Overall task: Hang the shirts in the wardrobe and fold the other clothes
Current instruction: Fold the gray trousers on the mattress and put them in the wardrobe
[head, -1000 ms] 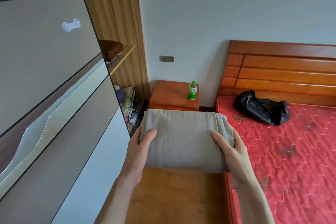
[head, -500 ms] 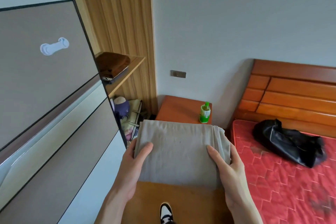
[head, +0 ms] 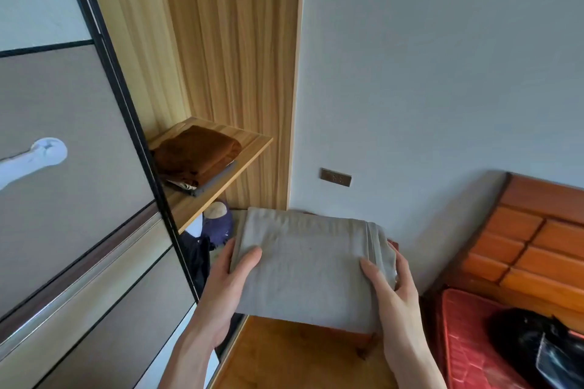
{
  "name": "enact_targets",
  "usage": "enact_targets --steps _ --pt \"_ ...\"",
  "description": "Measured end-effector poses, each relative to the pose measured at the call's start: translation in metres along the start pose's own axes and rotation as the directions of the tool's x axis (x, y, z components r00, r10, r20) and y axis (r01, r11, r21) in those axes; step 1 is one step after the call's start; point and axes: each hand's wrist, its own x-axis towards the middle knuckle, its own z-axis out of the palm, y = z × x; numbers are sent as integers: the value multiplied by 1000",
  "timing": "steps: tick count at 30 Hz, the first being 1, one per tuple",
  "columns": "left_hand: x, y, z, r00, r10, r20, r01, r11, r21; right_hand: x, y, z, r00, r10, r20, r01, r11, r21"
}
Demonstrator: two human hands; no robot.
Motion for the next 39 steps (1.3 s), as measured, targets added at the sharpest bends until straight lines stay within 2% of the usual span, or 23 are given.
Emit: enact_targets --steps 4,10,14,19,27,34,39 --pt "41 10 -2 1000 -9 -19 9 1000 -2 52 1 25 1000 1 -7 -1 1000 -10" --pt "87 26 -14 976 -54 -211 38 996 -82 117 -14 82 988 16 155 -12 1000 -27" --pt "124 20 -23 930 -81 -360 32 990 -139 170 -12 118 969 50 243 -35 997 -68" --pt "184 30 -30 858 -144 -493 41 976 -214 254 -15 179 913 84 399 -35 991 -129" --pt "283 55 -30 733 -75 -676 -62 982 -177 374 -28 273 765 36 643 91 982 -163" --pt "341 73 -47 579 -40 -814 -153 976 -156 429 -30 360 625 12 780 112 988 -105" --pt "378 86 -73 355 96 -930 -239 971 9 458 -22 429 593 -38 804 162 984 -72"
